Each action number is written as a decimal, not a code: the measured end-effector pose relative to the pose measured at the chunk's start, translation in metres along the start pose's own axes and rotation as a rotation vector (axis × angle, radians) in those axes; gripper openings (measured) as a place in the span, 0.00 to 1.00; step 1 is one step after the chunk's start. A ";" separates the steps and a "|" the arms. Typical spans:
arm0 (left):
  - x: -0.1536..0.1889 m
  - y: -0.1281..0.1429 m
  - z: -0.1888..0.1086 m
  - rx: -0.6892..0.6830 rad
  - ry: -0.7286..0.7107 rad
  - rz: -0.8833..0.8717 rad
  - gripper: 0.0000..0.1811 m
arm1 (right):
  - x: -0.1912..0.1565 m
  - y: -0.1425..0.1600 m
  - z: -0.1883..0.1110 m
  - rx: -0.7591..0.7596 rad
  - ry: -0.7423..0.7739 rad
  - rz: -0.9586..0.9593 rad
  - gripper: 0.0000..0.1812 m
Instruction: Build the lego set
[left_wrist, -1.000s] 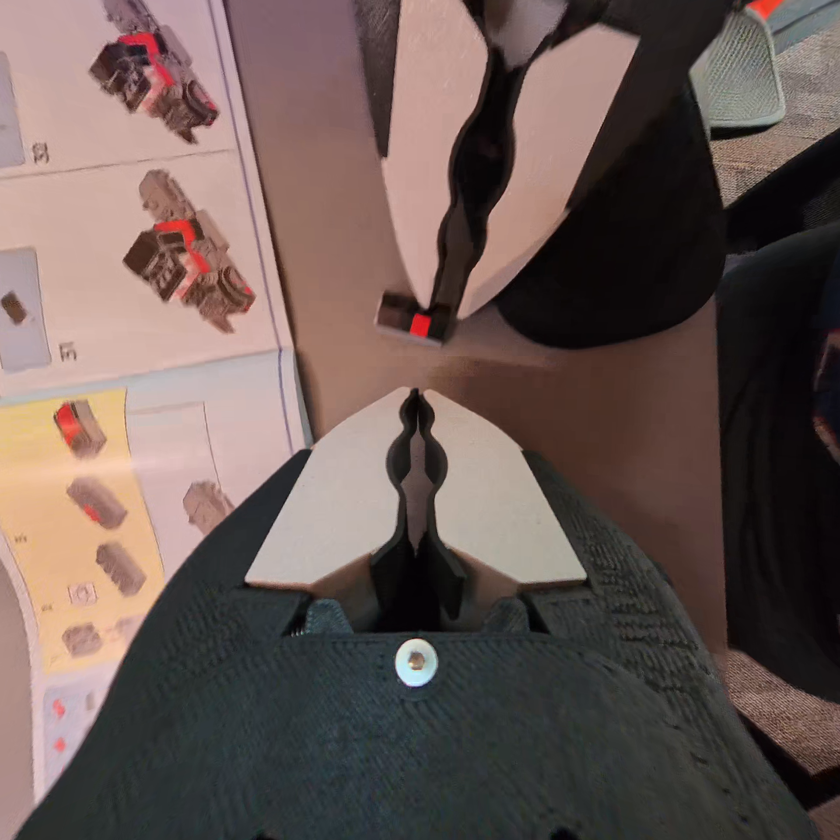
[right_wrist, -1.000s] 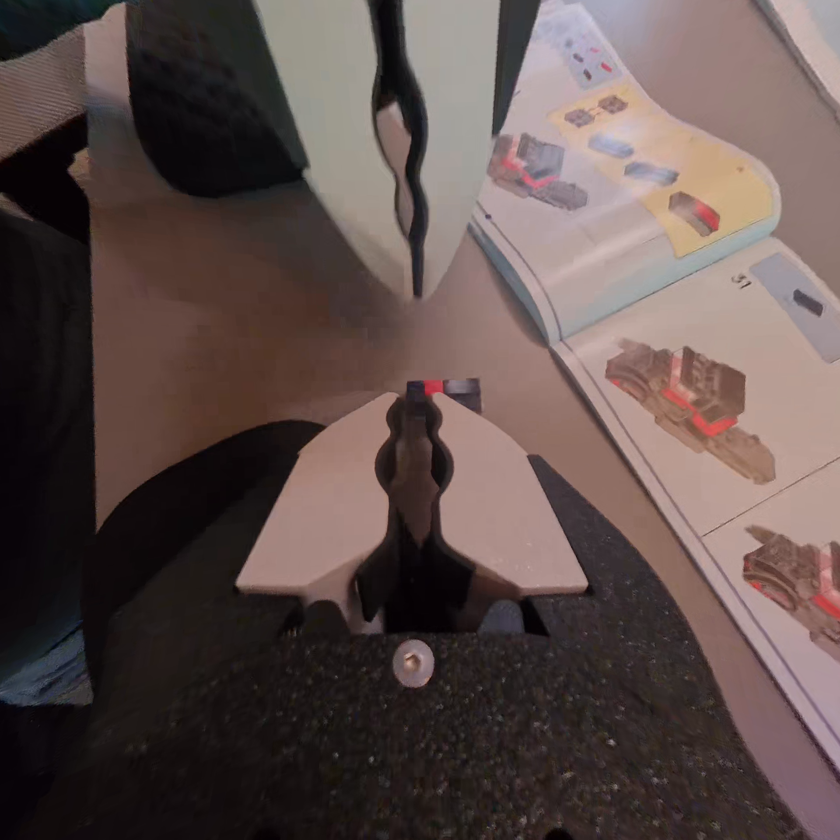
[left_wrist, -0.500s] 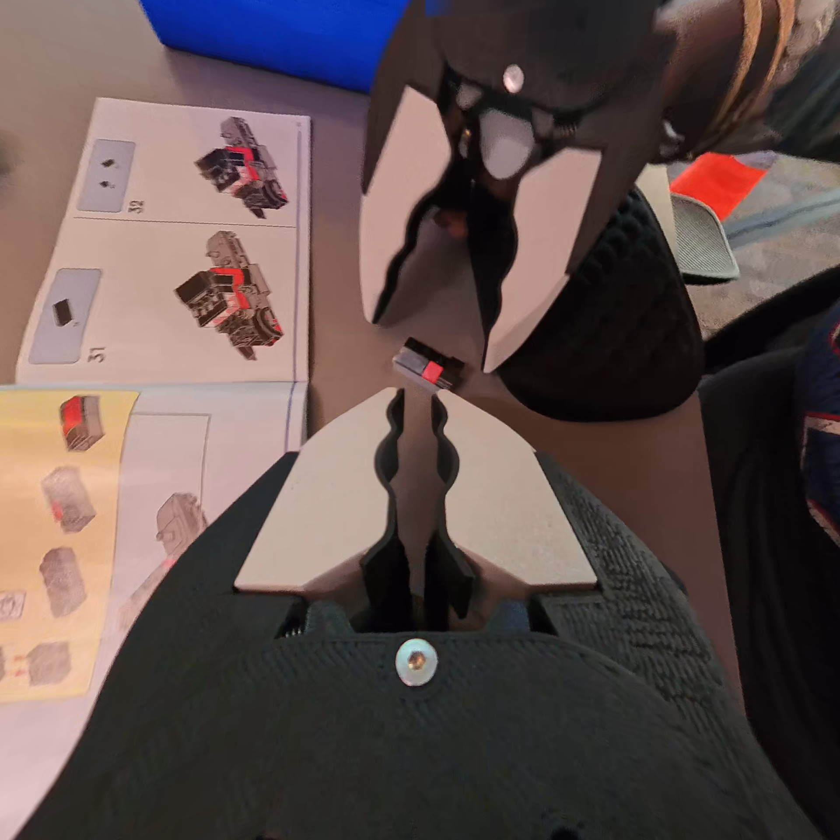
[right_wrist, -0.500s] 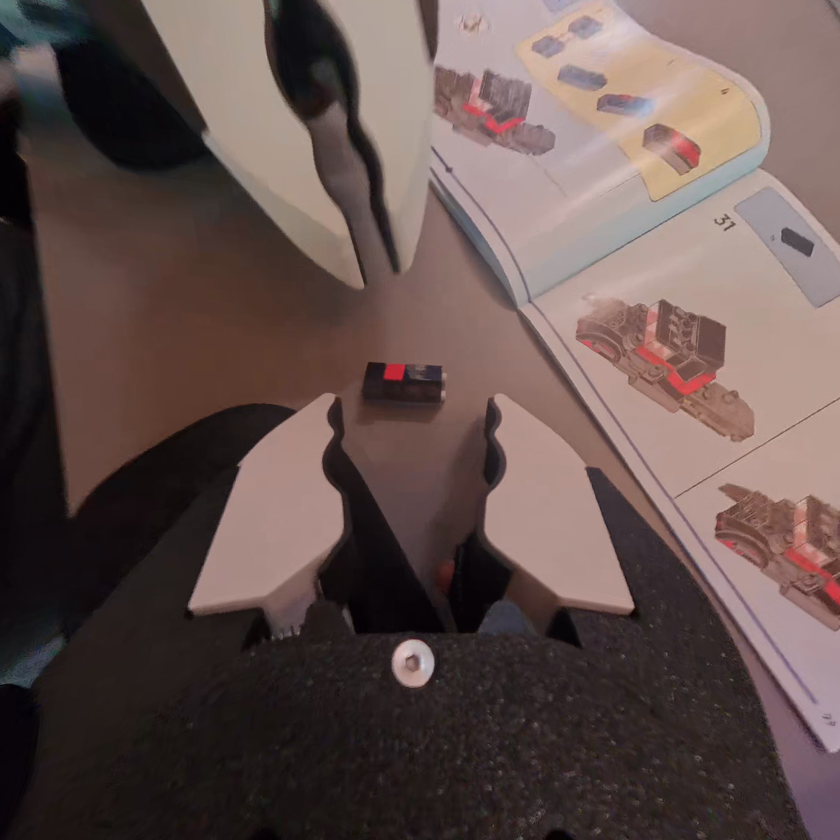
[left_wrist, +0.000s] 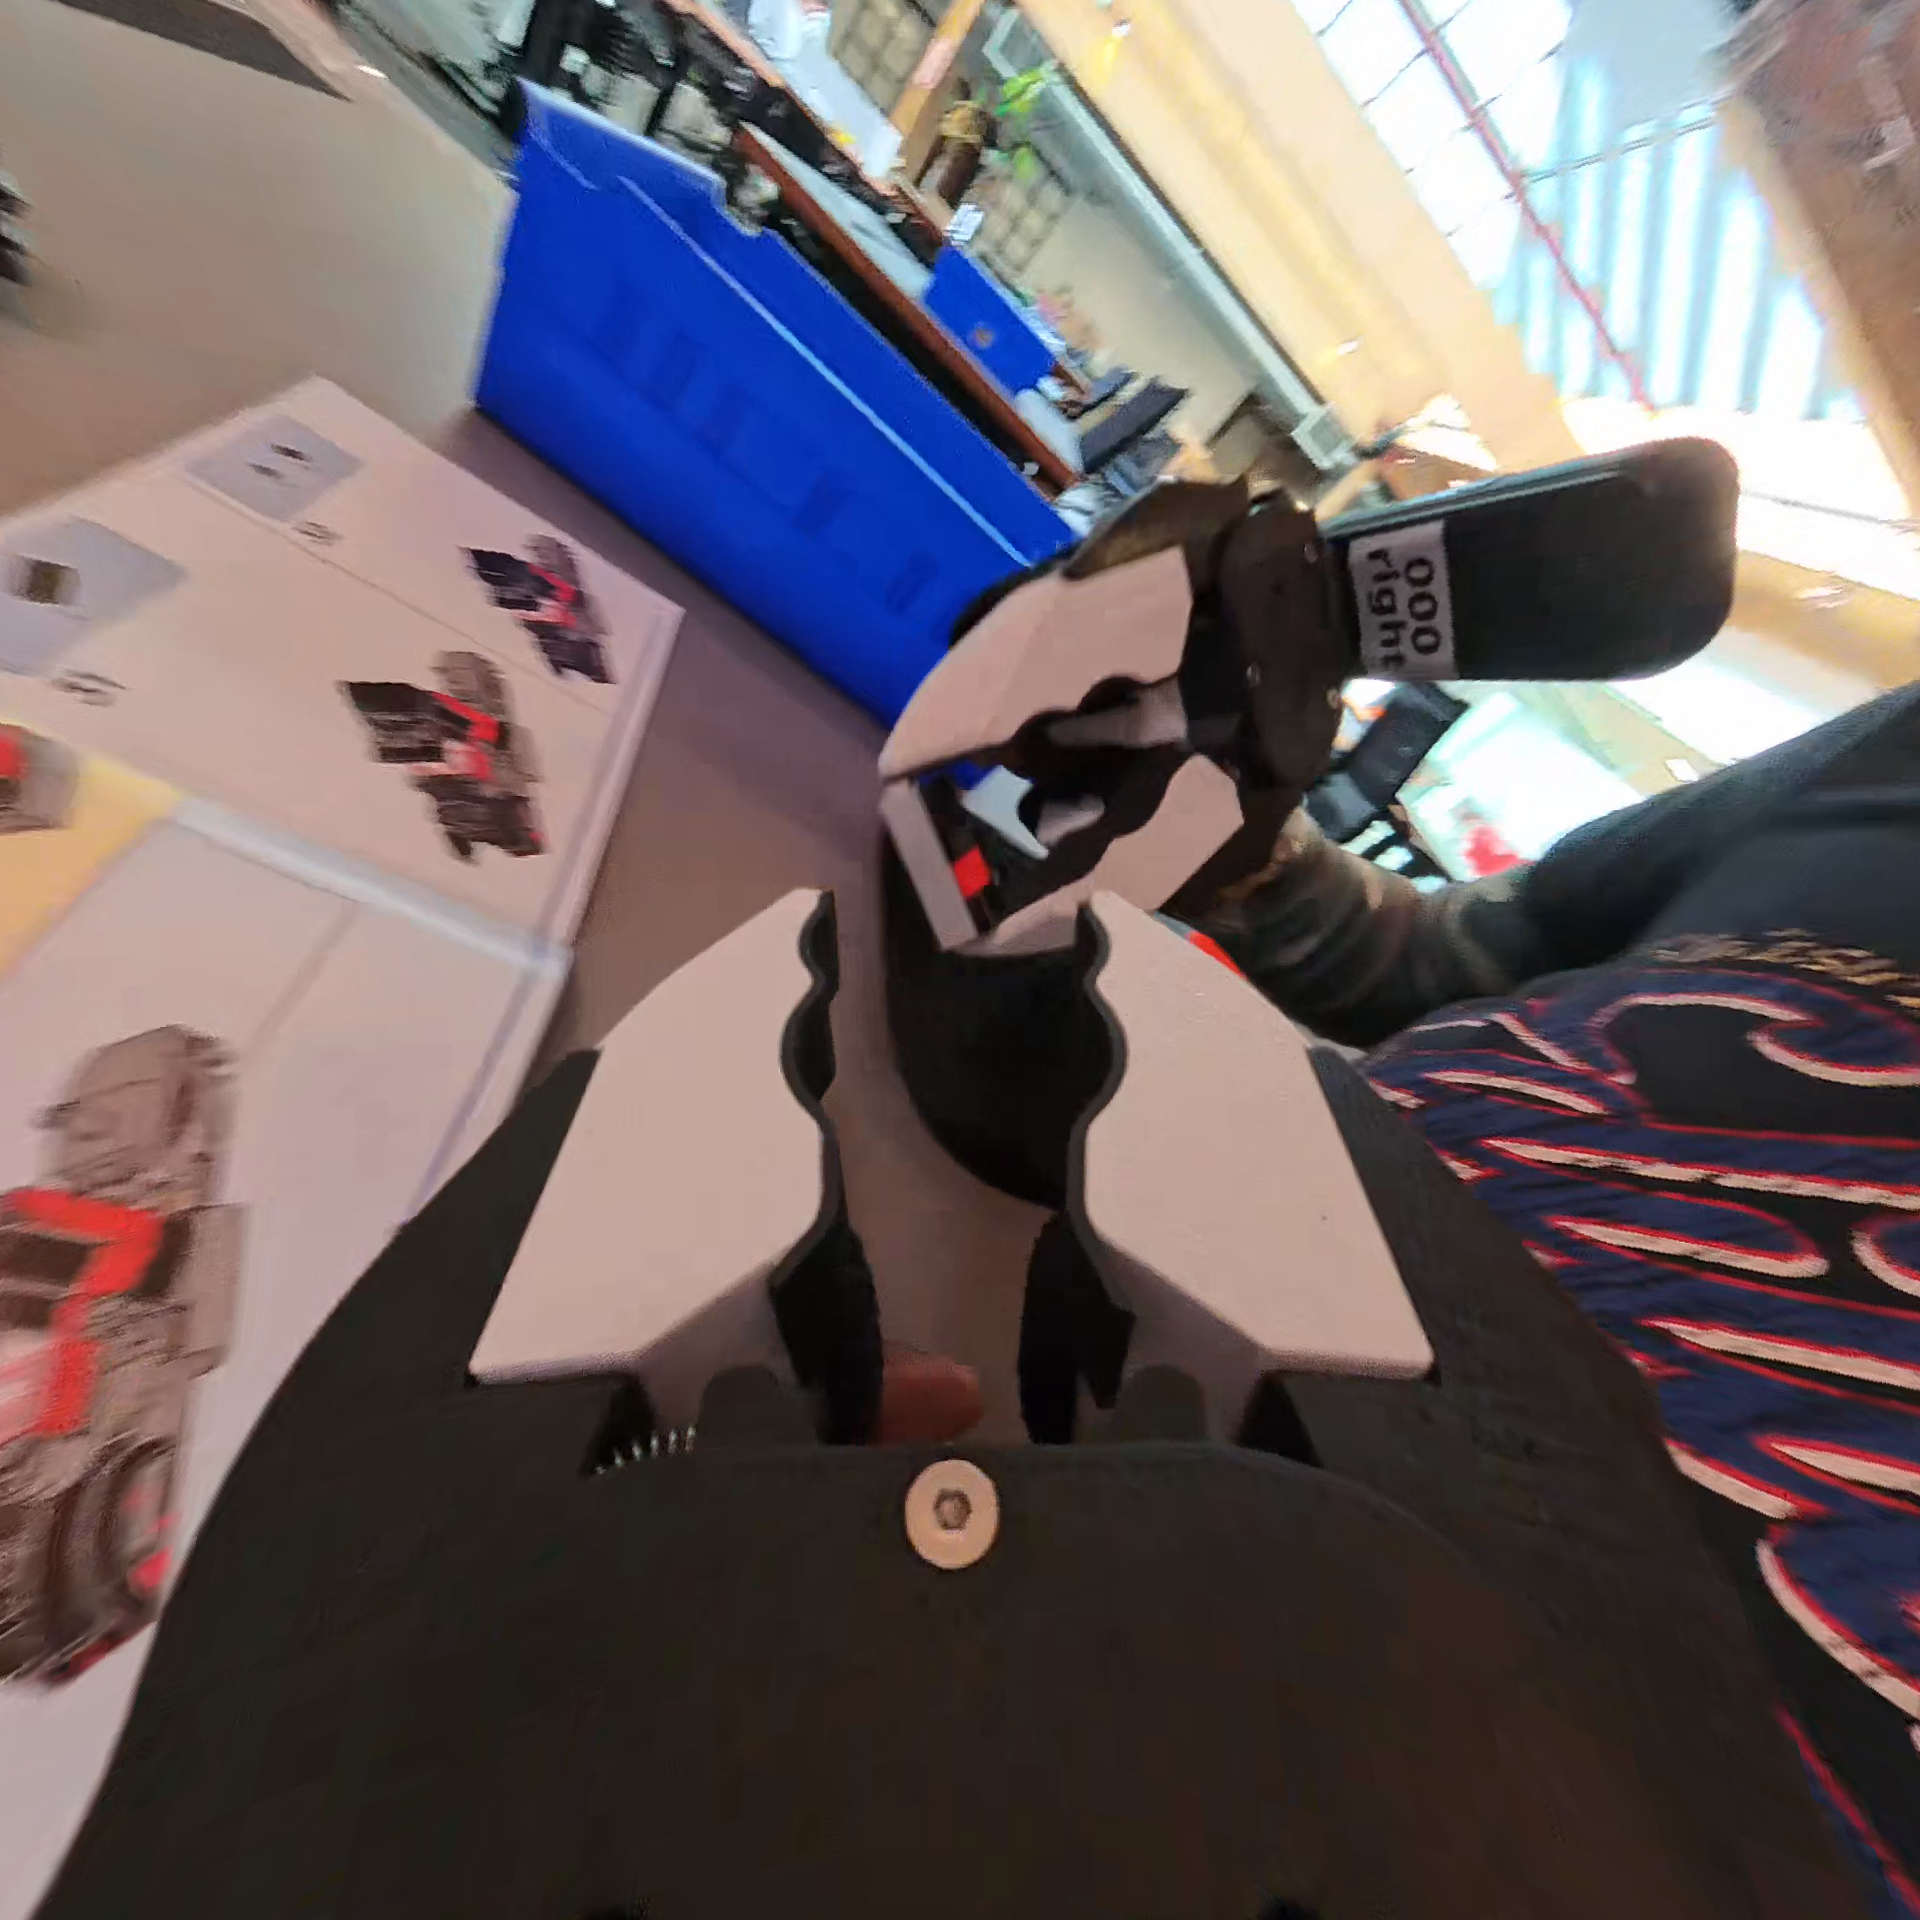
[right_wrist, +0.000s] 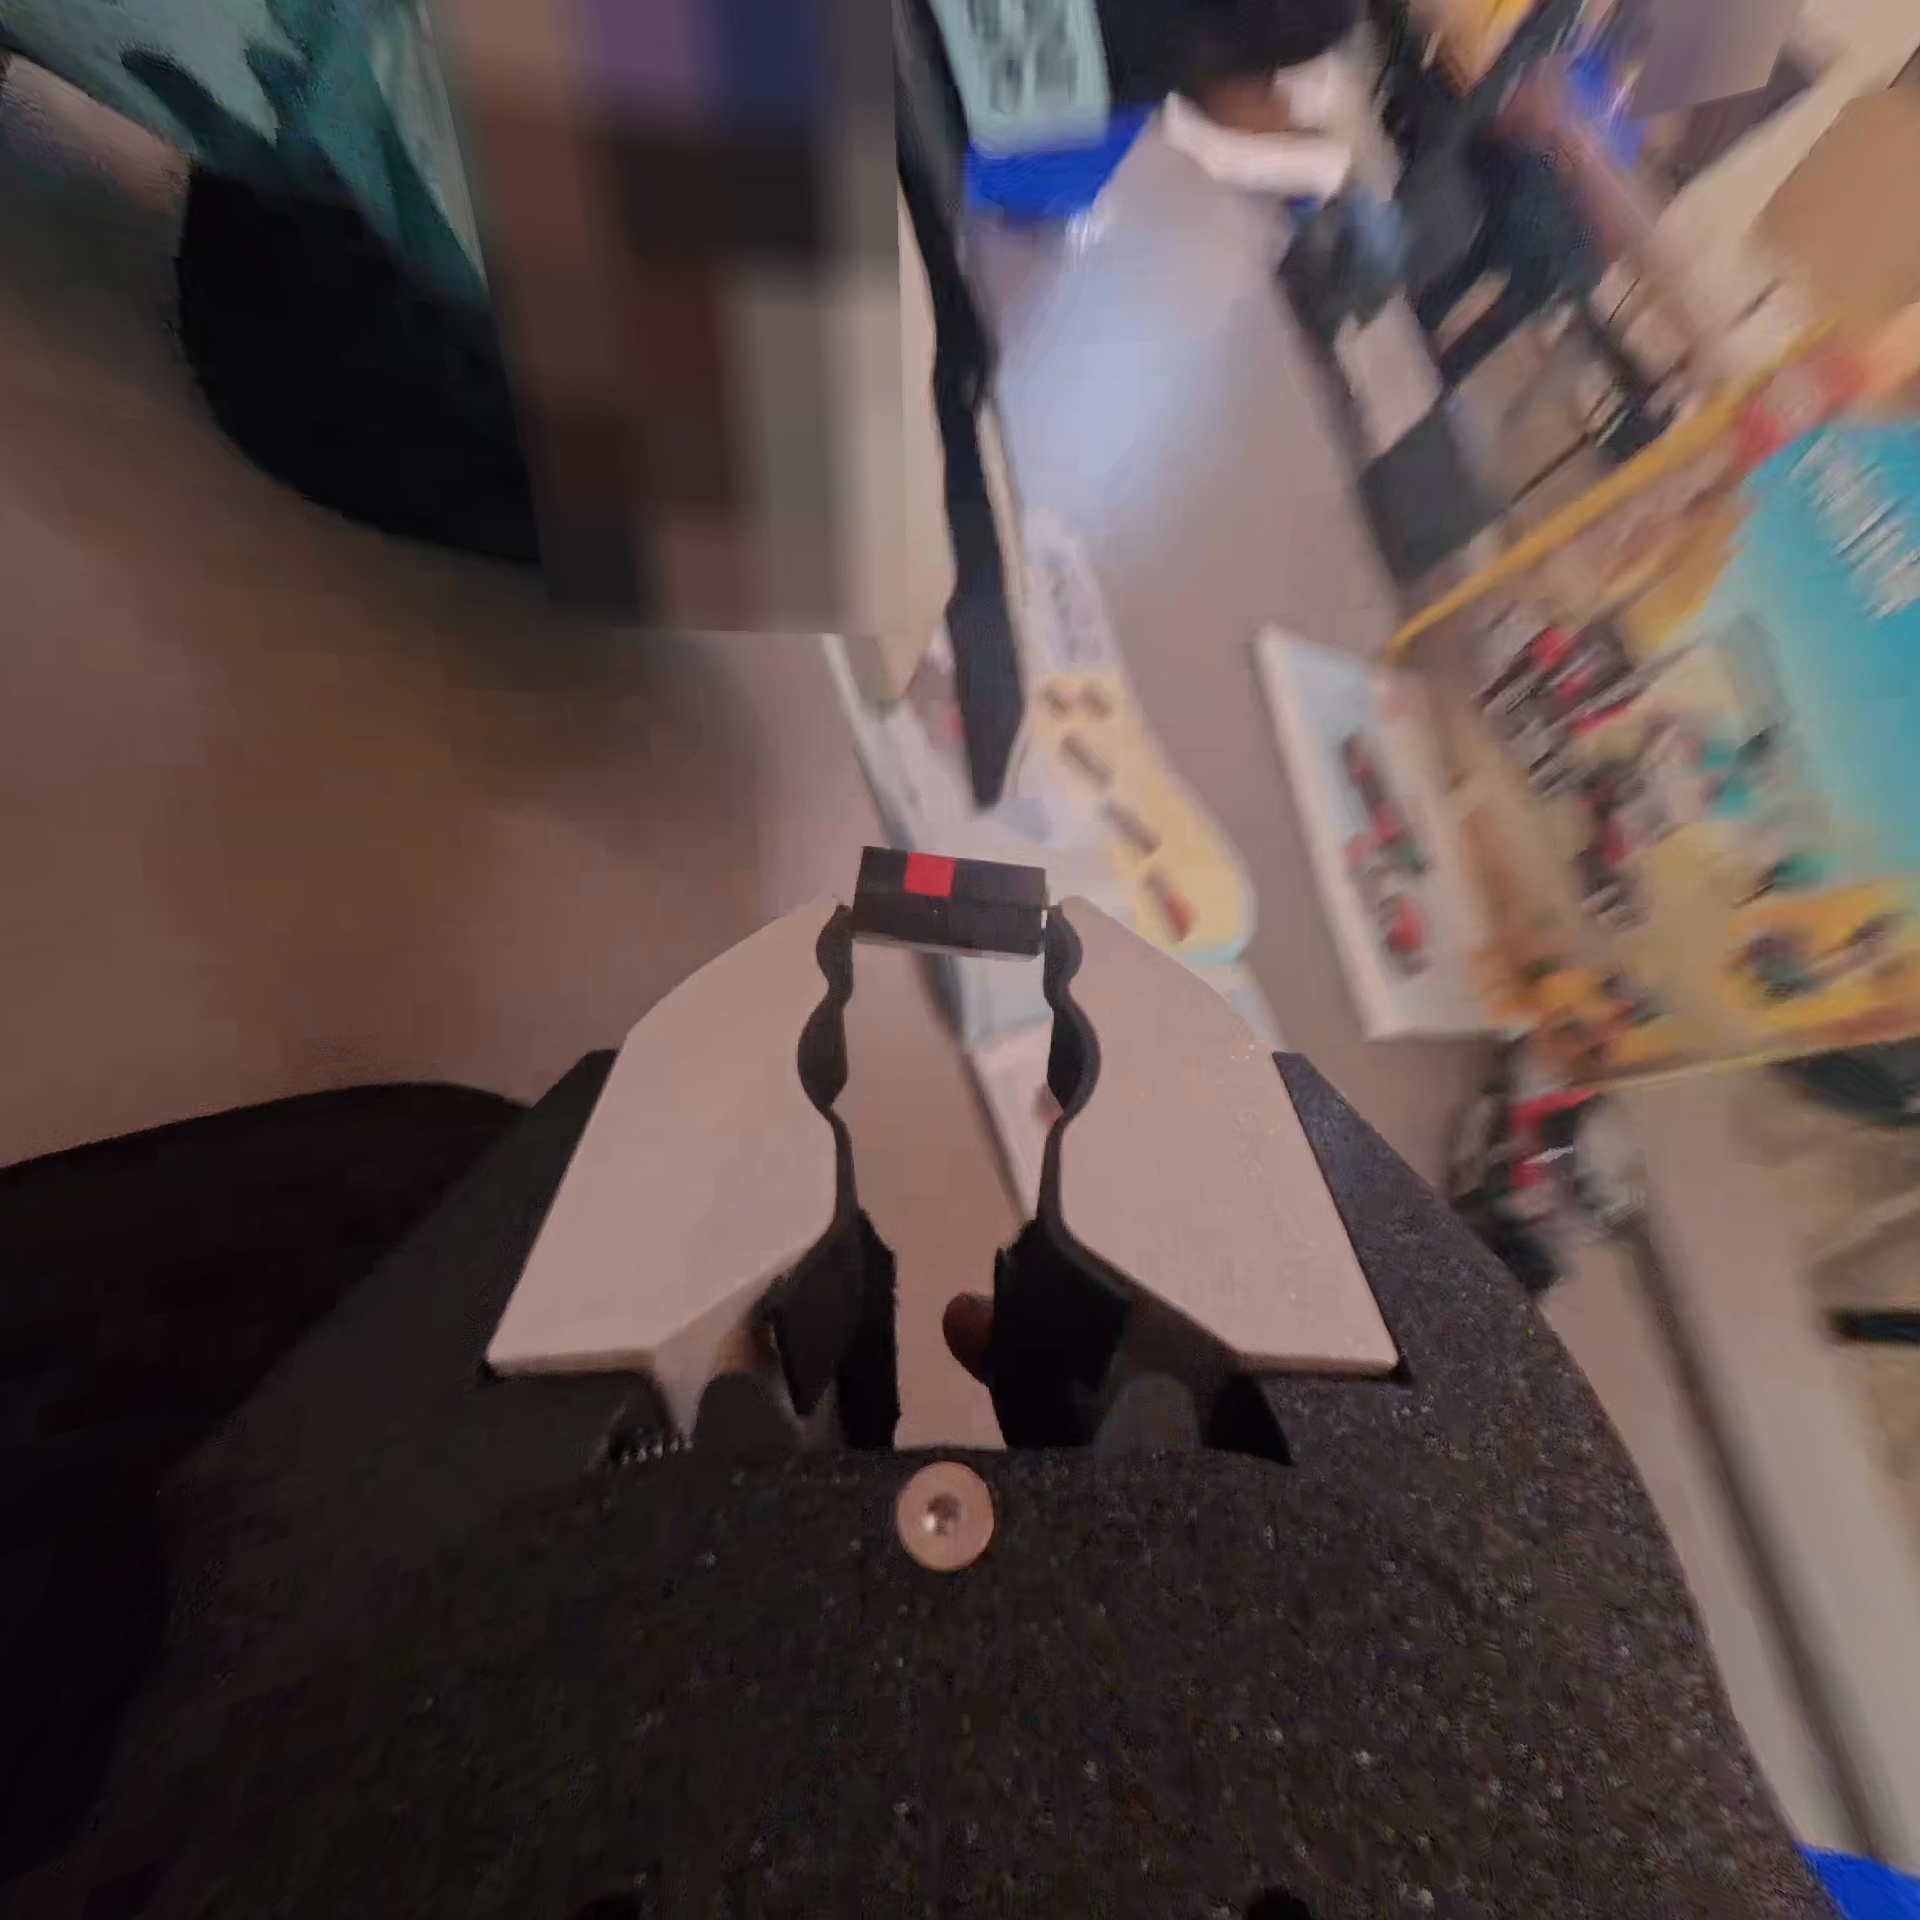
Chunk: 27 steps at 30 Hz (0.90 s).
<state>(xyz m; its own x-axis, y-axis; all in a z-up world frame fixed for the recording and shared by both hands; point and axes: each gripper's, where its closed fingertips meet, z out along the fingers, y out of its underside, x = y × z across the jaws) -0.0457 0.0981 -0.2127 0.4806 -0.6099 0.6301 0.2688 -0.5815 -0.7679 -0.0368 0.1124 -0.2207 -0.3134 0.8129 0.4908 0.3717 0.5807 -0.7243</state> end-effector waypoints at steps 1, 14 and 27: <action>0.006 0.002 0.002 -0.001 0.043 -0.011 0.22 | 0.004 -0.012 -0.004 0.027 0.027 -0.063 0.20; 0.054 -0.014 -0.001 0.121 0.271 0.143 0.08 | 0.011 -0.067 -0.023 0.208 0.081 -0.228 0.20; 0.101 -0.045 -0.035 0.520 0.392 0.643 0.08 | 0.002 -0.125 -0.037 0.710 -0.297 0.476 0.14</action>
<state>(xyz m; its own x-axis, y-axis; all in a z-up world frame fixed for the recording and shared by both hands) -0.0383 0.0444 -0.1105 0.3749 -0.9269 -0.0155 0.4352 0.1908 -0.8799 -0.0516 0.0434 -0.1117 -0.5136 0.8580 -0.0105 -0.0760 -0.0577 -0.9954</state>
